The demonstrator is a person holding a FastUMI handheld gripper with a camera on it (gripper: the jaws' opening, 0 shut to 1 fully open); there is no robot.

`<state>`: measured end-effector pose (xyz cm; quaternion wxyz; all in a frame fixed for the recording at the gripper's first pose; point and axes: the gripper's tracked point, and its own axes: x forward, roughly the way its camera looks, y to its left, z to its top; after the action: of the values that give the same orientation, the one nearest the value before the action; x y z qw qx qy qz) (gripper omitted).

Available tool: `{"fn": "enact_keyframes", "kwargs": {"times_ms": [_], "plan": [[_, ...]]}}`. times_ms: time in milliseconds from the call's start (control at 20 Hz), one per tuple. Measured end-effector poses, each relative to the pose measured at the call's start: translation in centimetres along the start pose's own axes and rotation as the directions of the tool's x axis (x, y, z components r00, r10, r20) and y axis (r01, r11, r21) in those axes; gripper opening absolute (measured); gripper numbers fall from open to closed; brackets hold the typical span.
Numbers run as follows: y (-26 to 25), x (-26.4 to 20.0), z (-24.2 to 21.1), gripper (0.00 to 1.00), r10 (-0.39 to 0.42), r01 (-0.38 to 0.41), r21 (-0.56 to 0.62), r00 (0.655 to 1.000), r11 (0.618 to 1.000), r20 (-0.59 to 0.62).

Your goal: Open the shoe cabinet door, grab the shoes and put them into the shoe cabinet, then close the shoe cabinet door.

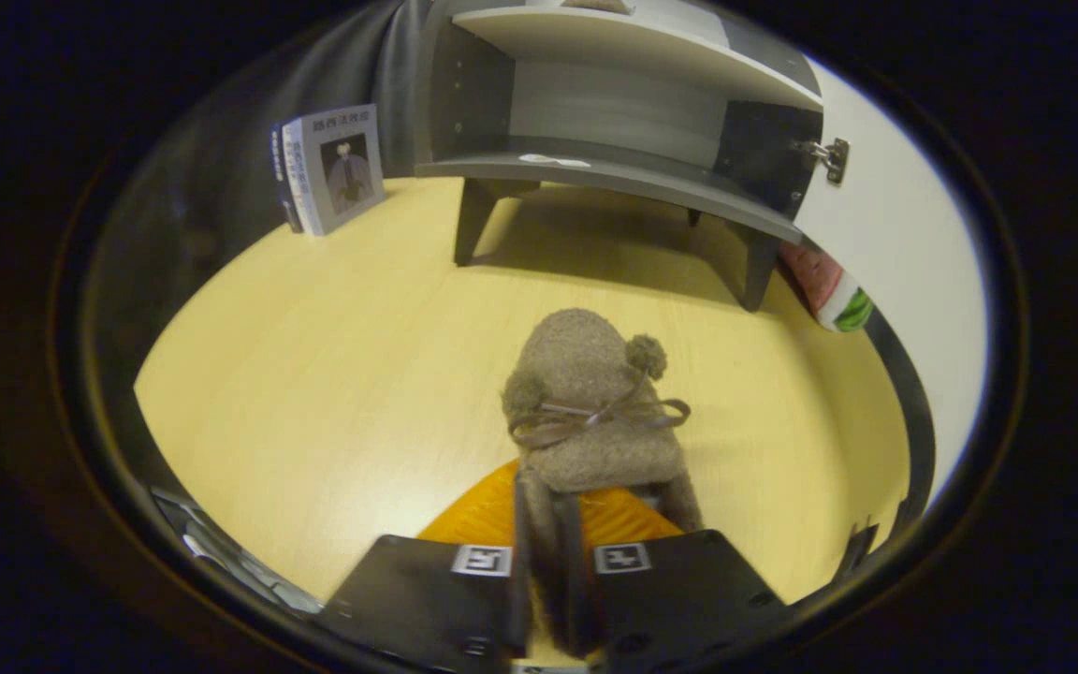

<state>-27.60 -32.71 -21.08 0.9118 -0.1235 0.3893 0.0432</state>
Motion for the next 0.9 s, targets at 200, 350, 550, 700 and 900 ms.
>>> {"fn": "enact_keyframes", "kwargs": {"times_ms": [200, 350, 550, 700, 900], "plan": [[0.5, 0.3, -0.2, 0.07, -0.036, 0.038, -0.057, 0.999, 0.998, 0.026], [0.3, 0.4, 0.1, 0.07, -0.021, 0.022, -0.038, 1.0, 0.999, 0.02], [-0.2, -0.3, 0.9, 0.04, 0.014, -0.014, -0.011, 1.0, 1.0, 0.019], [-0.9, -0.9, 2.0, 0.04, 0.043, -0.044, 0.067, 0.999, 0.997, 0.014], [-2.9, -2.4, 3.7, 0.03, 0.05, -0.054, 0.162, 0.998, 0.985, 0.023]]}}
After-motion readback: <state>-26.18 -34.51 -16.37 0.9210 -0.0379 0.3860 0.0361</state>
